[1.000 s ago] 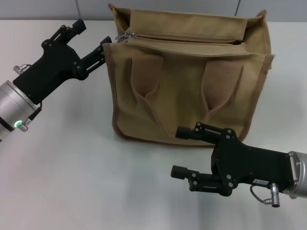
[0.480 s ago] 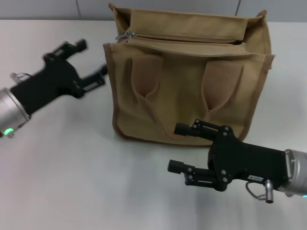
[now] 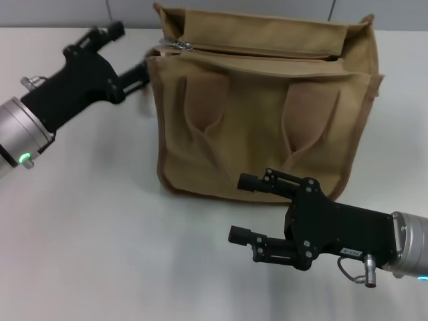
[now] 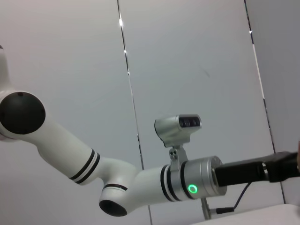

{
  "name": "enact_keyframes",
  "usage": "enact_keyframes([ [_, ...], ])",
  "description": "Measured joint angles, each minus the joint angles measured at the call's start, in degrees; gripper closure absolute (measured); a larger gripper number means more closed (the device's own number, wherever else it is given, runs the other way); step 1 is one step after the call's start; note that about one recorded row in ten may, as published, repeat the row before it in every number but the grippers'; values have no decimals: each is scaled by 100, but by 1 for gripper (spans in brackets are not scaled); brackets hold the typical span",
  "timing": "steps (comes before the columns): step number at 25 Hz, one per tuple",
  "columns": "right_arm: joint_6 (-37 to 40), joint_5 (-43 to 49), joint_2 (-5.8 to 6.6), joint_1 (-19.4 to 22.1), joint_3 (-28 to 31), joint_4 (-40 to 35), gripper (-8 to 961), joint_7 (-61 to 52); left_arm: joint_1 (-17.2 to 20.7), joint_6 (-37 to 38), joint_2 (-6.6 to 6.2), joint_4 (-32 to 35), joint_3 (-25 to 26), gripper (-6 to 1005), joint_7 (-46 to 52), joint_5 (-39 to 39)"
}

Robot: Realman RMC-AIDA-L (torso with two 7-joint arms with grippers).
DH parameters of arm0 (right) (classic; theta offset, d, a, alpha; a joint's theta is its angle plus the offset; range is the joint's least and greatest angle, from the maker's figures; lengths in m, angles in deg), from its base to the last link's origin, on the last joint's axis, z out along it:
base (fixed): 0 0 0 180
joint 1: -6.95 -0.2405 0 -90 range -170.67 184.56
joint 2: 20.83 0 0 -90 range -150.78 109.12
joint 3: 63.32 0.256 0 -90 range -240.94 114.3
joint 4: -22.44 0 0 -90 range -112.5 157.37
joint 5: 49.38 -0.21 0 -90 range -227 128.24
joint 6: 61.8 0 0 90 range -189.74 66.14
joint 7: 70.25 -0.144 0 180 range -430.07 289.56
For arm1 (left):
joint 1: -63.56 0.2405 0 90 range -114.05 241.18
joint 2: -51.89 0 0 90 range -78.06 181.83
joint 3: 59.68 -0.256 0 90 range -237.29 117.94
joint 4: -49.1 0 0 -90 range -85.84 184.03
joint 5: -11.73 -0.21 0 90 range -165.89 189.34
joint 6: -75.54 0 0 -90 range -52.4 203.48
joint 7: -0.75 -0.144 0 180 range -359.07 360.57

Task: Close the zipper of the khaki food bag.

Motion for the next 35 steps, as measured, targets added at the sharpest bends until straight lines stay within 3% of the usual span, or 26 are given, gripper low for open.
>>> enact_keyframes([
  [12, -37, -2, 0, 34, 0, 64, 177, 9, -59, -227, 0, -131, -71, 176, -24, 79],
  [21, -38, -25, 0, 41, -1, 134, 177, 18, 46, 108, 0, -142, -176, 177, -111, 82],
  [35, 64, -40, 1, 102, 169, 242, 177, 205, 43, 383, 0, -244, -176, 744, -60, 131],
])
